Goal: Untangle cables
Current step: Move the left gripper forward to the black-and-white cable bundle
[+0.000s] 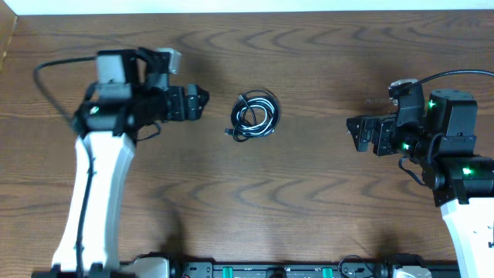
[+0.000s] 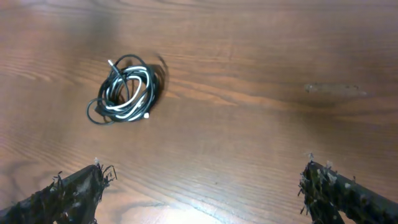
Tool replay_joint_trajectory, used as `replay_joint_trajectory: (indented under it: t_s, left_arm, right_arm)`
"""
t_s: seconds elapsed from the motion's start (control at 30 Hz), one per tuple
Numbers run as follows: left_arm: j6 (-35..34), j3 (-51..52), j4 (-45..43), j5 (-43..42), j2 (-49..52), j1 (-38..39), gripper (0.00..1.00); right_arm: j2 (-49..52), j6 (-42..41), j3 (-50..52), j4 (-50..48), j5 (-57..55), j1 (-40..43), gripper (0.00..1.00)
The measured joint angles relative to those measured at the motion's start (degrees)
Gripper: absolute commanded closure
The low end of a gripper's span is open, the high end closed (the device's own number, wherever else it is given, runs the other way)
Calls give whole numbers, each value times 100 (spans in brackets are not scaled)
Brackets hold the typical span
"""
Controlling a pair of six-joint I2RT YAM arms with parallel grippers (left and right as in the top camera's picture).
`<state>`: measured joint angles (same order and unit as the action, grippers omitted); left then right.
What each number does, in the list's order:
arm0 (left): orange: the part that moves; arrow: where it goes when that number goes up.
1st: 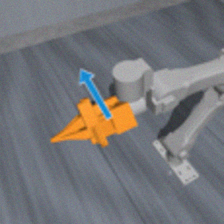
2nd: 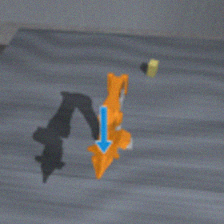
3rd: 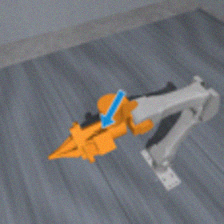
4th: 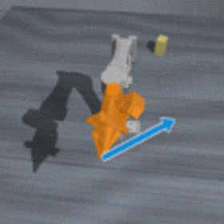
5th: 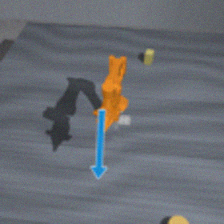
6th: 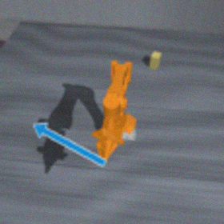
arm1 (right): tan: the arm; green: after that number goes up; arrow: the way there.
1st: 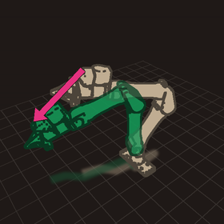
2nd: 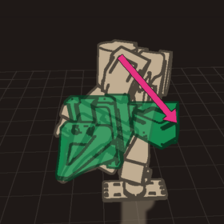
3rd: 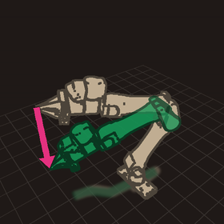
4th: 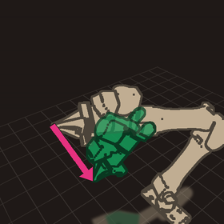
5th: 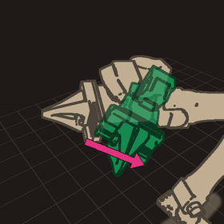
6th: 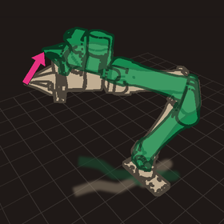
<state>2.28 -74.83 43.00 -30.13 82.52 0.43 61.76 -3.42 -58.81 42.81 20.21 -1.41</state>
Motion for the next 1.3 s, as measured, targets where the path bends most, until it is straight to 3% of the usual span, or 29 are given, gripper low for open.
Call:
replay_joint_trajectory:
  t_s: [0.37,0.67,0.87,1.03,1.3]
  left_arm:
    - [-402,0,-846,0,1648,573,28]
    - [-529,0,-1622,2,2632,835,41]
    - [-531,0,-1683,35,2898,951,42]
    - [-514,0,-1941,227,2911,949,48]
    - [-72,0,-2000,350,2977,951,48]
  right_arm:
    - [0,-98,0,2,81,0,1]
    - [0,-306,0,72,85,0,2]
    - [0,-369,0,302,85,0,2]
    - [0,-378,0,361,85,0,2]
    - [90,-378,0,367,85,0,2]
